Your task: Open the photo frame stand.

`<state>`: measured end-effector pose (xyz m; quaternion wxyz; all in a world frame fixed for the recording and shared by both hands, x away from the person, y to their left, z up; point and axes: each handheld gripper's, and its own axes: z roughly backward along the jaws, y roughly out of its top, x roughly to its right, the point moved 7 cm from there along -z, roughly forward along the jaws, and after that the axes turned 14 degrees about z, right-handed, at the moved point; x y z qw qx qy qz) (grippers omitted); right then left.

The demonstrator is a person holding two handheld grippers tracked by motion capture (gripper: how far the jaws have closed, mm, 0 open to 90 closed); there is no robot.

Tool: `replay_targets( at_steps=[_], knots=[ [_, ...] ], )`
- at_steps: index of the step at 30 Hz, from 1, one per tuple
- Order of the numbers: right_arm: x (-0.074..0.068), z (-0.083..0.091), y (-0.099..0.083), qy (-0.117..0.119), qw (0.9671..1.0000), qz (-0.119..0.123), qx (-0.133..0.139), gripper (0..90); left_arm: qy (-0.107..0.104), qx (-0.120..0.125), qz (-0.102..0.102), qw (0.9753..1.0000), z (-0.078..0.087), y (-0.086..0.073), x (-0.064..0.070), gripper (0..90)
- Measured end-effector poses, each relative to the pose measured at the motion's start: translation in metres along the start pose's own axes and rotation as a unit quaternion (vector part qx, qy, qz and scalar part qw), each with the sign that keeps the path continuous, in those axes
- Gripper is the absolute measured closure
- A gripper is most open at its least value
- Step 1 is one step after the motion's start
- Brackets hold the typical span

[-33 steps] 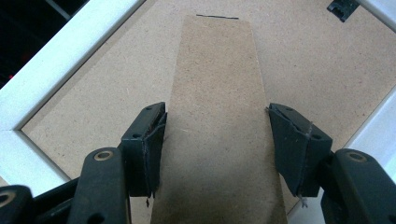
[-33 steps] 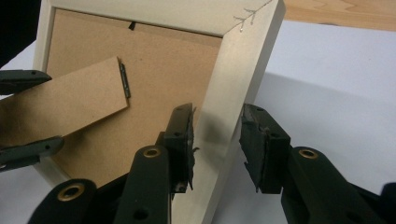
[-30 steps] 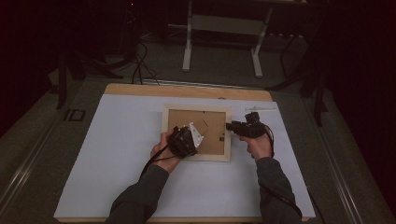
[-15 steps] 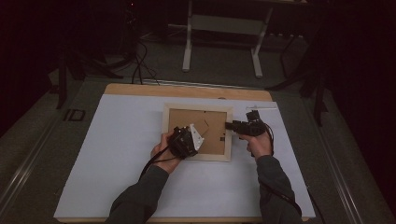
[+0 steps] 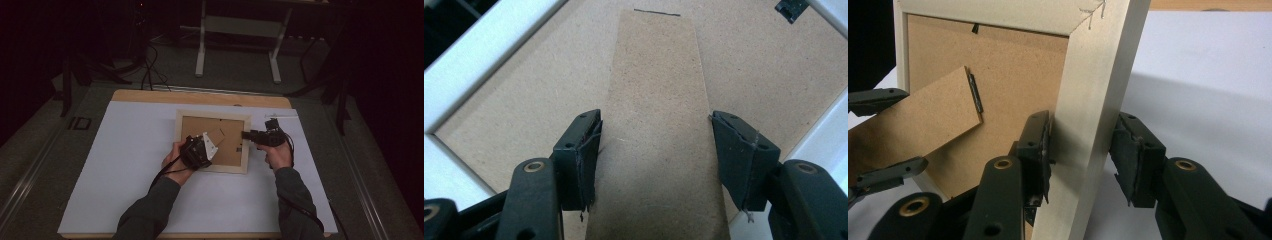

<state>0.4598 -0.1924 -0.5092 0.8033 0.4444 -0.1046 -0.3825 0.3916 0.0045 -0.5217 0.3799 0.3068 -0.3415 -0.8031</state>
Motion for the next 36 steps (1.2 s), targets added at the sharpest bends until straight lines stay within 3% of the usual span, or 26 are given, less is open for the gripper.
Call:
replay_targets(
  at_steps=[4,5,6,8,13,17,19,20,22,29,33,35,36],
  knots=[
    [-0.001,0.001,0.0,-0.002,1.0,0.003,0.001,60.1,-0.04,0.0,0.047,0.9981,0.002,0.002,-0.005,38.9],
    [-0.001,0.001,0.0,-0.002,1.0,0.004,0.001,60.1,-0.04,0.0,0.047,0.9981,0.002,0.002,-0.005,38.4],
    [-0.001,0.001,0.0,-0.002,1.0,0.004,0.001,60.1,-0.058,-0.007,0.067,0.9961,0.002,0.002,-0.008,37.8],
    [-0.002,0.002,0.0,-0.003,1.0,0.006,0.001,60.1,-0.075,-0.013,0.083,0.9936,0.002,0.001,-0.01,37.0],
    [-0.003,0.003,0.001,-0.004,0.9999,0.01,0.001,60.1,-0.107,-0.028,0.115,0.9871,0.002,-0.001,-0.016,35.2],
    [-0.003,0.003,0.001,-0.005,0.9999,0.012,0.001,60.0,-0.136,-0.048,0.139,0.9797,0.001,-0.003,-0.02,35.0],
    [-0.003,0.004,0.001,-0.005,0.9999,0.013,0.001,60.0,-0.136,-0.048,0.139,0.9797,0.001,-0.003,-0.02,34.6],
    [-0.004,0.004,0.001,-0.006,0.9999,0.015,0.001,60.0,-0.149,-0.057,0.153,0.9753,0.001,-0.004,-0.023,33.6],
    [-0.004,0.004,0.001,-0.005,0.9999,0.016,0.001,60.0,-0.149,-0.057,0.156,0.9748,0.002,-0.004,-0.026,34.5],
    [-0.005,0.006,0.001,-0.006,0.9998,0.02,0.001,60.0,-0.196,-0.084,0.166,0.9628,0.002,-0.009,-0.026,40.4],
    [-0.005,0.006,0.001,-0.006,0.9997,0.023,0.001,59.9,-0.207,-0.091,0.161,0.9606,0.001,-0.009,-0.024,42.4],
    [-0.006,0.006,0.002,-0.006,0.9997,0.024,0.001,60.0,-0.209,-0.1,0.15,0.9612,0.0,-0.011,-0.021,46.7],
    [-0.006,0.007,0.002,-0.007,0.9997,0.025,0.001,60.0,-0.203,-0.101,0.141,0.9635,0.001,-0.011,-0.021,49.1]
  ],
)
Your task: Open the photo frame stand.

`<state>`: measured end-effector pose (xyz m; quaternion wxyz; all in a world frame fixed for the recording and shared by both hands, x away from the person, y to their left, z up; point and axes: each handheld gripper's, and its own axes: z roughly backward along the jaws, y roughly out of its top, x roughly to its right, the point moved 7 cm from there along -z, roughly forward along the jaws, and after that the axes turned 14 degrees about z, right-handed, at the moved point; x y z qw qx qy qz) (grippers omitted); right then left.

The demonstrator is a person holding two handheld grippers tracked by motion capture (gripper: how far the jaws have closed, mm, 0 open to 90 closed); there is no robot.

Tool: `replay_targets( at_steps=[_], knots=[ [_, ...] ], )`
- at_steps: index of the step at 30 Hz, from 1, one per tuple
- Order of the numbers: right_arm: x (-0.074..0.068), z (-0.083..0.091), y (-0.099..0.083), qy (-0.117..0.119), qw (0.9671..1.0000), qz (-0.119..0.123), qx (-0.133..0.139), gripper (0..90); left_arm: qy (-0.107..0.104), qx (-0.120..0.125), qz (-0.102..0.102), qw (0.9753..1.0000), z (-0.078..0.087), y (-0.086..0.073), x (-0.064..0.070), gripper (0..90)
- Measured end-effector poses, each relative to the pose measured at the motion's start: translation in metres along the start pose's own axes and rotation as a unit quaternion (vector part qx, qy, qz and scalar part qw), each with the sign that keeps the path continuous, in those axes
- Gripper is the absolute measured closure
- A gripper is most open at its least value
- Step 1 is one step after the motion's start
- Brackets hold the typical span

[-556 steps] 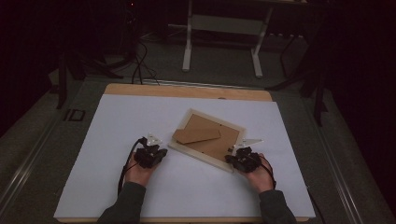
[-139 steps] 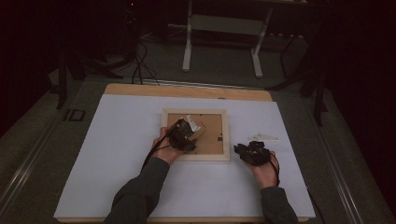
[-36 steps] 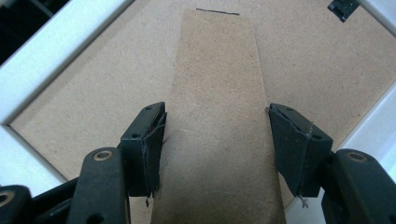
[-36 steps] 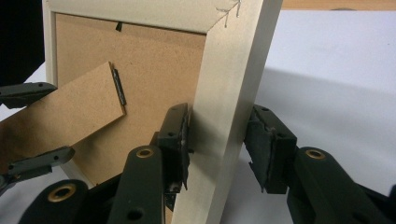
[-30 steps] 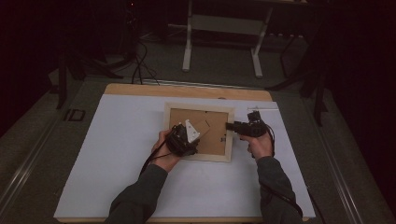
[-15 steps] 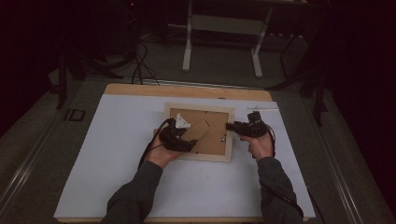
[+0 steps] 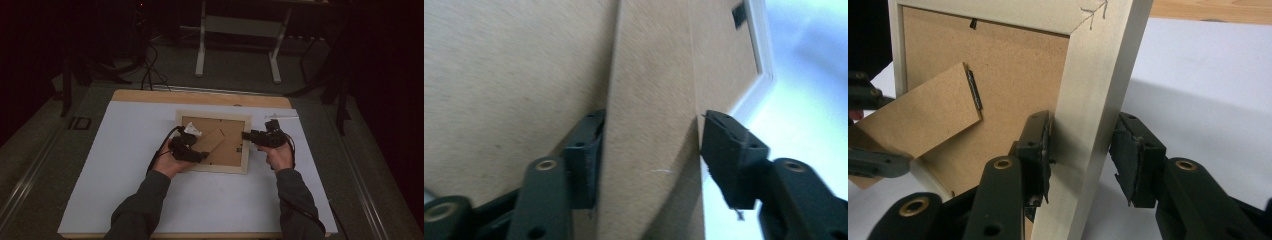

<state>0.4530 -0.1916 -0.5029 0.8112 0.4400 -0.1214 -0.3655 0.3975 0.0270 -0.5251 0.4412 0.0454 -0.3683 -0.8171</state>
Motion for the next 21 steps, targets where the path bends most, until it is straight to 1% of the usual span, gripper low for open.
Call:
replay_targets(
  at_steps=[4,9,15,21],
  knots=[
    [-0.0006,0.0007,0.0003,0.0,1.0,0.003,0.0,60.0,0.008,-0.005,-0.008,0.9999,0.0001,0.0005,0.001,50.7],
    [-0.0003,0.0015,0.001,-0.003,1.0,0.005,0.002,60.0,0.013,0.004,-0.019,0.9997,0.0004,0.0014,0.0029,51.6],
    [0.0015,0.0059,0.0049,-0.014,0.9998,0.009,0.007,60.6,0.025,0.01,-0.034,0.9991,-0.0003,0.0055,0.0052,52.3],
    [0.0019,0.0102,0.0072,-0.019,0.9996,0.014,0.014,60.9,0.029,0.016,-0.036,0.9988,-0.0009,0.0082,0.0063,53.1]
  ],
)
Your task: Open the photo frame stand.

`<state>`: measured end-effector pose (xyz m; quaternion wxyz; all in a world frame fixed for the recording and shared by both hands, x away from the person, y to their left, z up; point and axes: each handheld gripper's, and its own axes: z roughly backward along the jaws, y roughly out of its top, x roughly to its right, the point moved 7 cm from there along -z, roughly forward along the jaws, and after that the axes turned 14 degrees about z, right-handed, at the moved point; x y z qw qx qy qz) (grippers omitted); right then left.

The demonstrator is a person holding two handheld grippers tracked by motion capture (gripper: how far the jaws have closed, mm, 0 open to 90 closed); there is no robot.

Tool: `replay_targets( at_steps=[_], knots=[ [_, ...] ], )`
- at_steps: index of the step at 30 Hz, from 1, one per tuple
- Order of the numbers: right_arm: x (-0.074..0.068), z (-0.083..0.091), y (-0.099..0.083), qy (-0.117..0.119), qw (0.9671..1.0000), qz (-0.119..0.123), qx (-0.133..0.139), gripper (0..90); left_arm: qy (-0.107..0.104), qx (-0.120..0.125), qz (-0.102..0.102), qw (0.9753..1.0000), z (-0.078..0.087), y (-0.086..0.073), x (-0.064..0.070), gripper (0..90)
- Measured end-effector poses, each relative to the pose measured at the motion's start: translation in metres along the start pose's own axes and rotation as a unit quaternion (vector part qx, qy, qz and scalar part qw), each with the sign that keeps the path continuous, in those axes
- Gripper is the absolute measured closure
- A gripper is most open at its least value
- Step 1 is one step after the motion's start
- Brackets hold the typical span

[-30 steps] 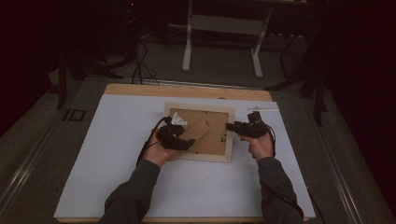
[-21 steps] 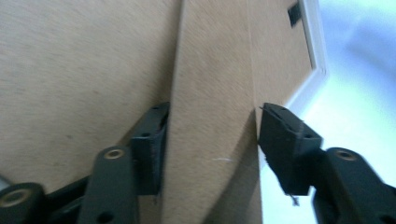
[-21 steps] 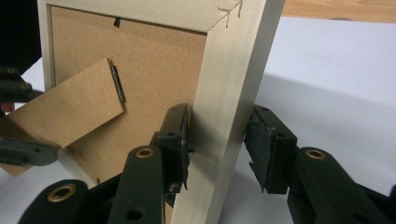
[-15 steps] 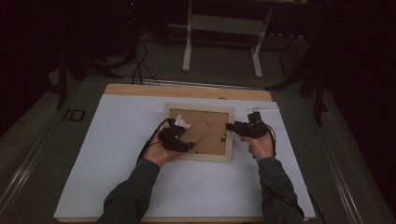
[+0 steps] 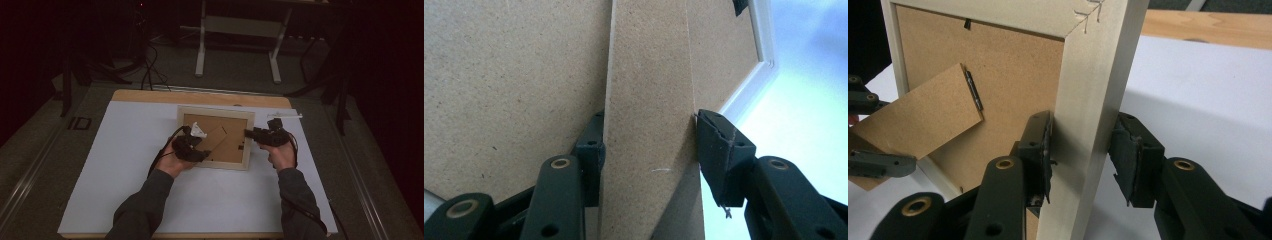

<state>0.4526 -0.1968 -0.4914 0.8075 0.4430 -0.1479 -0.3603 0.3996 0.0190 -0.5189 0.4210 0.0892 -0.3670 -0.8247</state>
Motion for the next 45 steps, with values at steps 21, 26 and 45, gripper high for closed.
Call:
replay_targets(
  at_steps=[21,26,45],
  knots=[
    [-0.001,0.01,0.009,-0.006,0.9993,0.016,0.033,61.9,0.004,0.029,-0.017,0.9994,0.006,0.004,0.007,58.0],
    [-0.004,0.003,0.003,0.015,0.9994,0.022,0.022,55.8,-0.01,0.025,-0.013,0.9996,0.006,0.001,0.007,61.0],
    [-0.009,-0.001,-0.002,0.009,0.9989,0.041,0.018,55.8,-0.009,0.032,-0.006,0.9994,0.002,0.002,0.003,64.3]
  ],
)
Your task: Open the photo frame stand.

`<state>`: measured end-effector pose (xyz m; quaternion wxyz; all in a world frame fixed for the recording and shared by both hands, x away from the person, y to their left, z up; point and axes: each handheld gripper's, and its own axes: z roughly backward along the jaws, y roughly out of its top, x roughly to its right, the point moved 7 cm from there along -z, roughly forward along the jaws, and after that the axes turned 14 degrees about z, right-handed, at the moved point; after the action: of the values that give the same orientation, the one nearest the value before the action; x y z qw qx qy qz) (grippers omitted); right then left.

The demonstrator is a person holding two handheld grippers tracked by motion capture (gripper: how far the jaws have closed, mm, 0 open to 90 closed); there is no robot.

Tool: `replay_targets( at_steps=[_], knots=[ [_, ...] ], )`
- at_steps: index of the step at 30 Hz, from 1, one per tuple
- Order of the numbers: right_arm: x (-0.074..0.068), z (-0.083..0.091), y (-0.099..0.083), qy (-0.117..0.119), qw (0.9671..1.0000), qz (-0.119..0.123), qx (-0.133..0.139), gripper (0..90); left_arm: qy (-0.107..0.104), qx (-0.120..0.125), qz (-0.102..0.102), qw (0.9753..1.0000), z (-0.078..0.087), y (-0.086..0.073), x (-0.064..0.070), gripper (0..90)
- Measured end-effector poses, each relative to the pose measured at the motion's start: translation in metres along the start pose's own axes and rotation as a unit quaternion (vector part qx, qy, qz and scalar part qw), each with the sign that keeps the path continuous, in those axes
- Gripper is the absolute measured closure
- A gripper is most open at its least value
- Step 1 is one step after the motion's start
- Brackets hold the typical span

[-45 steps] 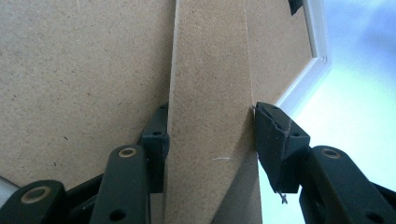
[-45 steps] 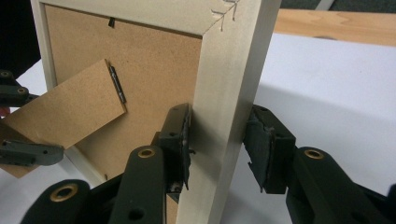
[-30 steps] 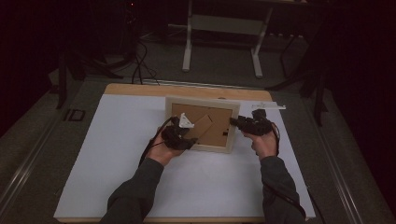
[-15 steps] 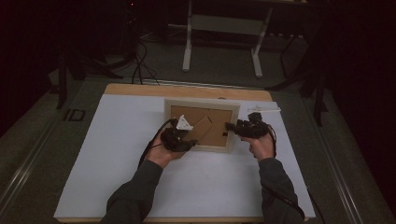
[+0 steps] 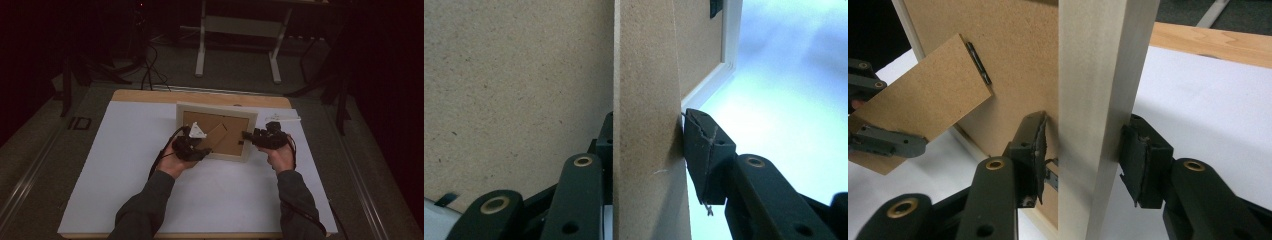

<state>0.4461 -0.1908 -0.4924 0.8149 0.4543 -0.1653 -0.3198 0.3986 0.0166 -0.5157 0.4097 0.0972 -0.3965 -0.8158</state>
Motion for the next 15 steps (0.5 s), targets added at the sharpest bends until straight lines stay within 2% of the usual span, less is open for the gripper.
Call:
replay_targets(
  at_steps=[9,15],
  knots=[
    [0.0,0.0013,0.0033,-0.014,0.9999,0.007,0.003,56.9,0.016,0.009,-0.002,0.9998,-0.0015,0.0026,-0.0019,65.0],
    [-0.001,0.0031,0.0086,-0.02,0.9996,0.015,0.013,59.2,0.023,0.017,0.005,0.9996,-0.0006,0.005,-0.0047,65.2]
  ],
)
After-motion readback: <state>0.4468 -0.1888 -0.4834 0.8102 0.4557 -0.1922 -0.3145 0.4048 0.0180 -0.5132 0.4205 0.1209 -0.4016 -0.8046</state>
